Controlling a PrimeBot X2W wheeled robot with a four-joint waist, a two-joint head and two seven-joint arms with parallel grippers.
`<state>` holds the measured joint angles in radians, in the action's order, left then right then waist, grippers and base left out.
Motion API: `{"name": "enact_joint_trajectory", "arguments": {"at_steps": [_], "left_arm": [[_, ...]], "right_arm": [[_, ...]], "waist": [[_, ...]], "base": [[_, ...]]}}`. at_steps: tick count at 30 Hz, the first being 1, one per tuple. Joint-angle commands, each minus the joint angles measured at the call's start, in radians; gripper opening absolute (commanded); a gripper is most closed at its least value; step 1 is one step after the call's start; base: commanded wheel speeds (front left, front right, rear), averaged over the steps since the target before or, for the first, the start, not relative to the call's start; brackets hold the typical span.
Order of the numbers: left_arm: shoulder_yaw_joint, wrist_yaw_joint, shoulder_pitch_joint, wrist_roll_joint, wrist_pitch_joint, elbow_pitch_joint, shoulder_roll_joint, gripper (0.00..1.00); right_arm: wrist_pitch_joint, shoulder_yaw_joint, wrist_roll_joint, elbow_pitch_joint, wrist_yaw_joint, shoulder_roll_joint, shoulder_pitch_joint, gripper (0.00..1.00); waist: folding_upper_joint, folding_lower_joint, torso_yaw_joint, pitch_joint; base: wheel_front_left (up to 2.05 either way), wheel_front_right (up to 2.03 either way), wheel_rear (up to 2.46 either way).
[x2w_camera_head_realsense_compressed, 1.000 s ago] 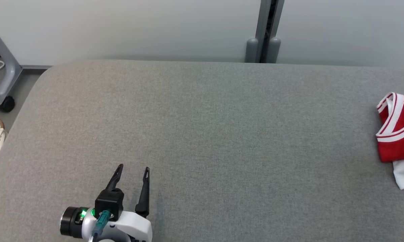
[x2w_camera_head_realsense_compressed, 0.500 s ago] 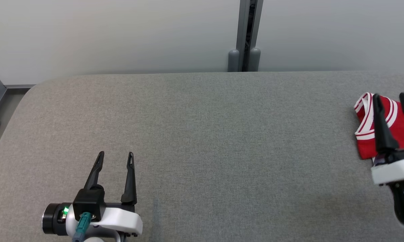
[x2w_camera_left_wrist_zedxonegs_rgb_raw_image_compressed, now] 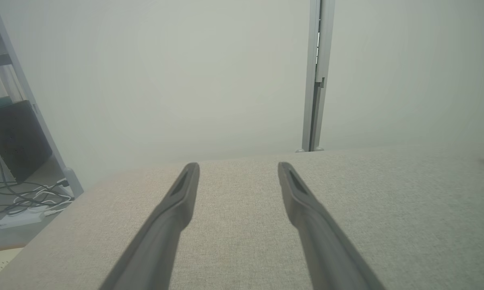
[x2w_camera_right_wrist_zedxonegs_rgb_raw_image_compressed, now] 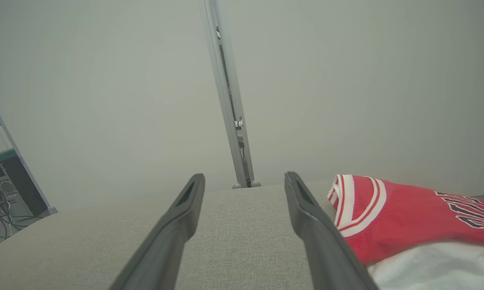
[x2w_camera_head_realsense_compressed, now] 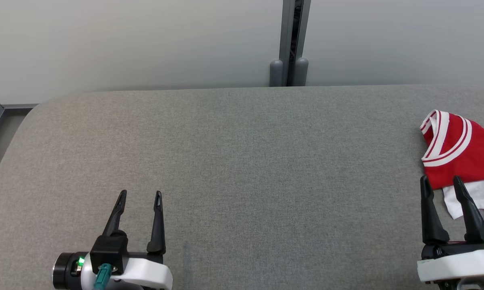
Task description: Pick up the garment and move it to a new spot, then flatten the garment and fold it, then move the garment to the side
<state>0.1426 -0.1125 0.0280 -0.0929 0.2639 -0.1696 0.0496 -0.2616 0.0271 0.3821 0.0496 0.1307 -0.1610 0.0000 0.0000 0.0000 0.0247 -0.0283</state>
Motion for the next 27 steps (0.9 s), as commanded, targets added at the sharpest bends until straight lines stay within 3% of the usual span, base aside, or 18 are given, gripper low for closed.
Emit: {"name": "enact_joint_trajectory", "arguments": {"at_steps": [1,8,27], "left_arm": [[0.004,-0.003,-0.010,0.004,-0.001,-0.005,0.004,1.00],[0.012,-0.010,-0.018,0.009,-0.001,-0.004,0.004,1.00],[0.013,0.046,-0.027,0.009,-0.001,-0.006,0.004,1.00]], "right_arm": [[-0.004,-0.015,-0.010,0.003,0.000,0.013,0.014,1.00],[-0.004,-0.013,-0.050,0.020,0.000,0.041,0.031,1.00],[-0.004,-0.017,-0.060,0.036,0.000,0.055,0.022,1.00]], "waist": [[0.0000,0.0000,-0.002,0.001],[0.0000,0.0000,-0.005,0.003],[0.0000,0.0000,-0.008,0.005]], "base": [[0.00,0.00,0.00],[0.00,0.00,0.00],[0.00,0.00,0.00]]}}
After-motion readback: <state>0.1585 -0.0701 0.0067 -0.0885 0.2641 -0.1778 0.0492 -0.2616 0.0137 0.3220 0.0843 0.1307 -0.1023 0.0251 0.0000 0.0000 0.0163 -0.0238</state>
